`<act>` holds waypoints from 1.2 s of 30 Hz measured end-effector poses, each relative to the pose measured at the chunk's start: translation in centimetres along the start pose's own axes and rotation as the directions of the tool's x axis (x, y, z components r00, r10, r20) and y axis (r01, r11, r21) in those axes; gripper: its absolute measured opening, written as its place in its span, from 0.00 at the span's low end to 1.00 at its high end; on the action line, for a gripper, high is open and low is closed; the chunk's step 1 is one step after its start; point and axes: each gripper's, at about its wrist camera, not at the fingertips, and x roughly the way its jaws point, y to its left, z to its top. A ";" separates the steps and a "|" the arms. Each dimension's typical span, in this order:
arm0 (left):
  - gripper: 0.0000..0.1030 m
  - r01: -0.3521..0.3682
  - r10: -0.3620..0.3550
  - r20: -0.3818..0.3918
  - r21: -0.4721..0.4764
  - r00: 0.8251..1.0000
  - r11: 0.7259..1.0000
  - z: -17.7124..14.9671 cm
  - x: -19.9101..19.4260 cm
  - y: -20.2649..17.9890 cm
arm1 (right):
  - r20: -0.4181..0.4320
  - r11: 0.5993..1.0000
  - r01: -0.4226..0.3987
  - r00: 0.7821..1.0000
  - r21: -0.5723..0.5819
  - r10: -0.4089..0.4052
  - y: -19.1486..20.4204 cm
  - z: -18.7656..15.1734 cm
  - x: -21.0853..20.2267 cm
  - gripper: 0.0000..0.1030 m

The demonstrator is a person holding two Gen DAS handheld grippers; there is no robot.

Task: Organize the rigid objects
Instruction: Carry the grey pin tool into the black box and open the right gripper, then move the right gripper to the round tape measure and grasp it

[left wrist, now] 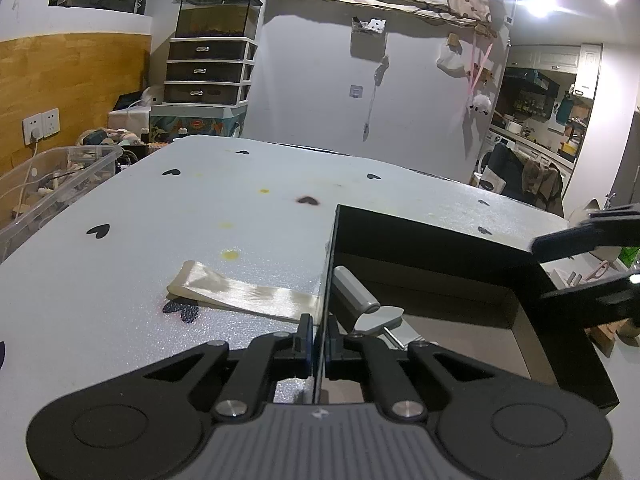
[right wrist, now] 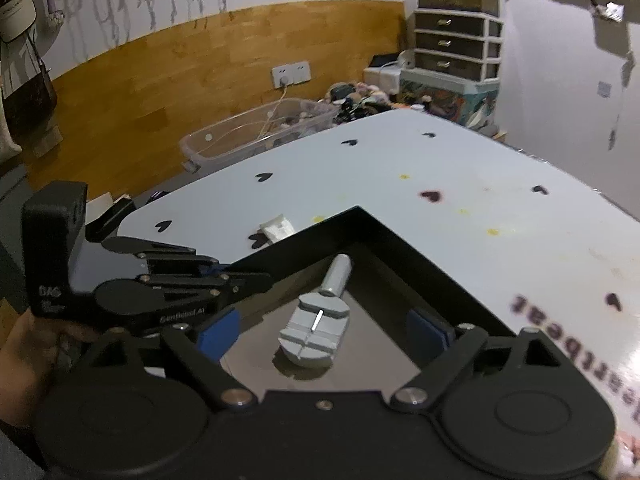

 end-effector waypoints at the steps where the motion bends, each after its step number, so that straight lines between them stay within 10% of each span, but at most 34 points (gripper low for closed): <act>1: 0.04 0.001 -0.001 0.000 0.000 1.000 1.000 0.0 0.0 0.0 | 0.008 1.000 0.011 1.000 0.003 -0.011 0.0 -0.2 -0.5 0.90; 17: 0.04 -0.004 0.004 -0.004 0.002 1.000 1.000 0.0 0.0 0.0 | 0.102 0.954 0.255 0.957 0.159 -0.273 -1.5 -5.7 -7.9 1.00; 31: 0.04 -0.014 0.014 -0.006 0.005 1.000 1.000 0.0 0.0 0.2 | -0.006 0.796 0.494 0.851 0.349 -0.526 -4.0 -11.7 -9.9 1.00; 36: 0.04 -0.017 0.017 -0.006 0.003 1.000 1.000 0.0 0.0 0.1 | -0.049 0.751 0.499 0.845 0.433 -0.533 -4.2 -13.8 -9.2 1.00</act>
